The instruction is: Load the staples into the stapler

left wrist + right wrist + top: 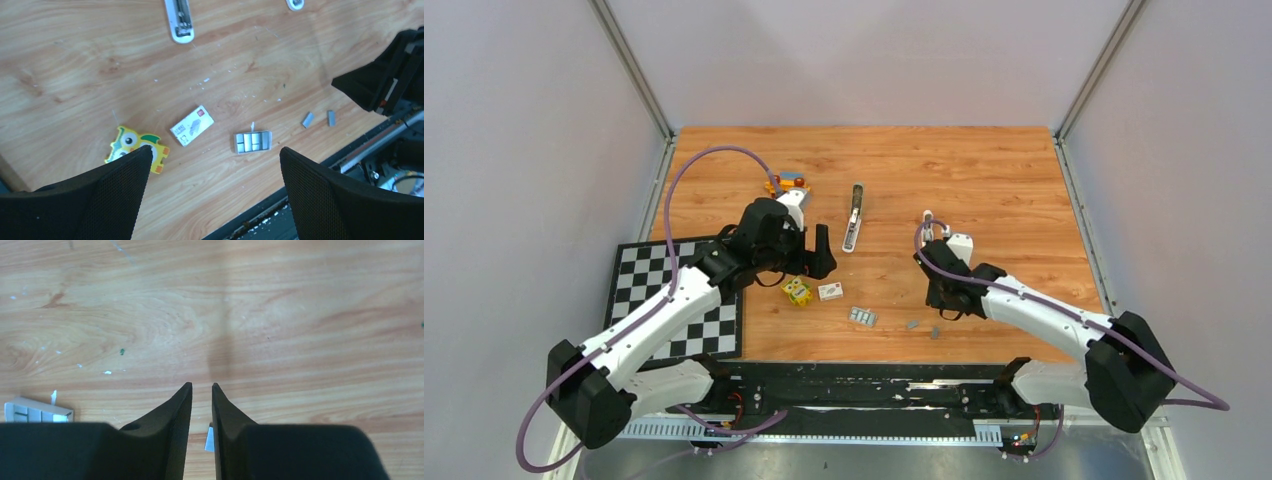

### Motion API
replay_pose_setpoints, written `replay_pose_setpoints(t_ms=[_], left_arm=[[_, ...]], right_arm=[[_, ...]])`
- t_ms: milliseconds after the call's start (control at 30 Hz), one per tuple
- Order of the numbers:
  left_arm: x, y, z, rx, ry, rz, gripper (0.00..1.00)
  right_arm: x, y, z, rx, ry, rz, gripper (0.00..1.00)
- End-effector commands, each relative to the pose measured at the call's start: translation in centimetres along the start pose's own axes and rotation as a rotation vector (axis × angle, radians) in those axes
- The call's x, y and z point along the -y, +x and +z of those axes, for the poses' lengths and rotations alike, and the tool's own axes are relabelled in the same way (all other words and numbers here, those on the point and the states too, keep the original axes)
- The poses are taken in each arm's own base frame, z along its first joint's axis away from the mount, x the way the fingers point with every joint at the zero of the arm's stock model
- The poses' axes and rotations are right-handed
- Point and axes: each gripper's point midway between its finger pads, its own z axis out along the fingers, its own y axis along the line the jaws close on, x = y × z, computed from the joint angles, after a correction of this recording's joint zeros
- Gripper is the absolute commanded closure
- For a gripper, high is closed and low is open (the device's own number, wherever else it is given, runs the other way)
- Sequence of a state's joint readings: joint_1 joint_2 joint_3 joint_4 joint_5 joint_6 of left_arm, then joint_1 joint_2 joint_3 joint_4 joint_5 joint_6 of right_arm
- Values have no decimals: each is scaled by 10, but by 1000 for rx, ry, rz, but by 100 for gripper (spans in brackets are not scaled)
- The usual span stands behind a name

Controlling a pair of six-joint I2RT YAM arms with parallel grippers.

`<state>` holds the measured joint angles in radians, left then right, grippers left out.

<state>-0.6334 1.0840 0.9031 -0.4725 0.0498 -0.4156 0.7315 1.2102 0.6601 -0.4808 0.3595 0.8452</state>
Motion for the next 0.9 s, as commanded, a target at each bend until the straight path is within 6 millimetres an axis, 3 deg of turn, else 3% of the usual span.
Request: replay_pose_setpoints(t_ms=[0, 267, 433, 867], left_arm=[[19, 1, 1, -16, 117, -18, 0], [19, 8, 1, -70, 136, 68, 0], [17, 12, 0, -88, 132, 94, 0], [18, 18, -1, -97, 149, 99, 0]], right_arm=[[-11, -4, -13, -47, -126, -133, 74], [0, 42, -26, -199, -163, -3, 65], [5, 55, -23, -245, -142, 8, 61], [15, 69, -14, -312, -62, 1, 65]])
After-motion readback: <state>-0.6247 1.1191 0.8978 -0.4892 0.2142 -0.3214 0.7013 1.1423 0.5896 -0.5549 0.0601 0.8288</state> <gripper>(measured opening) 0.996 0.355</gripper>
